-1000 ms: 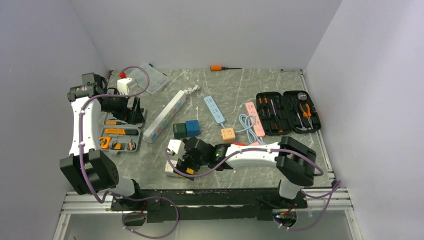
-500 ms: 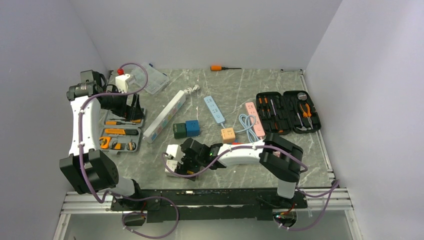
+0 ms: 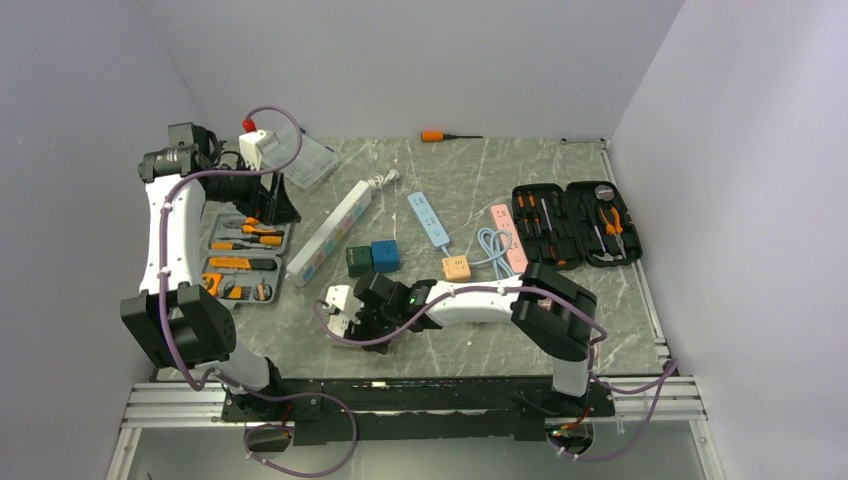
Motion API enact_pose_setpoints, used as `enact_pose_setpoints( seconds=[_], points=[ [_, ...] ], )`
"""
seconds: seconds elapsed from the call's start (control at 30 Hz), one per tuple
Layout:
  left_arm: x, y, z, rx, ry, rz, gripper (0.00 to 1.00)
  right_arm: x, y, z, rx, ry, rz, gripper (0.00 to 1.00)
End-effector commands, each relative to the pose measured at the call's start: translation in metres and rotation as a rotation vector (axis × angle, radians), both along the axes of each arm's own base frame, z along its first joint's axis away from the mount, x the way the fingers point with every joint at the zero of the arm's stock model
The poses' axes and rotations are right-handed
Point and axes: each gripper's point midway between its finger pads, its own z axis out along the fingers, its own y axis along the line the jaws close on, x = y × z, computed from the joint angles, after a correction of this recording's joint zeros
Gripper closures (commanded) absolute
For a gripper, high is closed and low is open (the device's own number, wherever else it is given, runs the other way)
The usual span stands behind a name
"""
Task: Pull the plug off the socket
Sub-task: Pick up the socket from the corner of the board, then remove the plug from the socket.
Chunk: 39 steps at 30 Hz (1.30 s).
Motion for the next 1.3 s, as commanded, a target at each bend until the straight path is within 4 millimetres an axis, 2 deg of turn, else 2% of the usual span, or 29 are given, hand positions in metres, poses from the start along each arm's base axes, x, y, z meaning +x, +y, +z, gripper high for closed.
enact_pose_setpoints(
  seconds=[0.0, 0.07, 0.2, 0.37, 0.43, 0.53, 0.73, 0.97, 1.27],
  points=[
    [-0.020, -0.027, 0.029, -0.127, -0.032, -0.152, 0.01, 0.012, 0.013, 0.076, 0.150, 0.005, -0.024, 1.00],
    [-0.046, -0.040, 0.032, -0.140, -0.016, -0.247, 0.01, 0.016, 0.003, 0.088, 0.167, -0.018, -0.055, 1.00],
    [-0.082, -0.055, 0.032, -0.138, -0.061, -0.322, 0.01, 0.016, -0.014, 0.114, 0.276, -0.049, -0.110, 1.00],
    [-0.123, -0.091, 0.037, -0.181, -0.185, -0.509, 0.01, 0.011, -0.026, 0.169, 0.504, -0.057, -0.119, 1.00],
    [-0.140, -0.107, 0.033, -0.198, -0.207, -0.611, 0.01, 0.012, -0.032, 0.185, 0.531, -0.069, -0.127, 1.00],
    [-0.155, -0.127, 0.023, -0.203, -0.170, -0.717, 0.00, 0.007, -0.037, 0.207, 0.566, -0.071, -0.101, 1.00],
    [-0.170, -0.142, 0.024, -0.222, -0.216, -0.847, 0.01, 0.001, -0.045, 0.214, 0.571, -0.074, -0.085, 1.00],
    [-0.164, -0.149, 0.008, -0.230, -0.195, -0.918, 0.01, 0.000, -0.029, 0.218, 0.538, -0.033, -0.044, 1.00],
    [-0.177, -0.151, -0.003, -0.227, -0.254, -0.975, 0.01, 0.012, -0.019, 0.237, 0.551, -0.030, -0.018, 1.00]
  ],
)
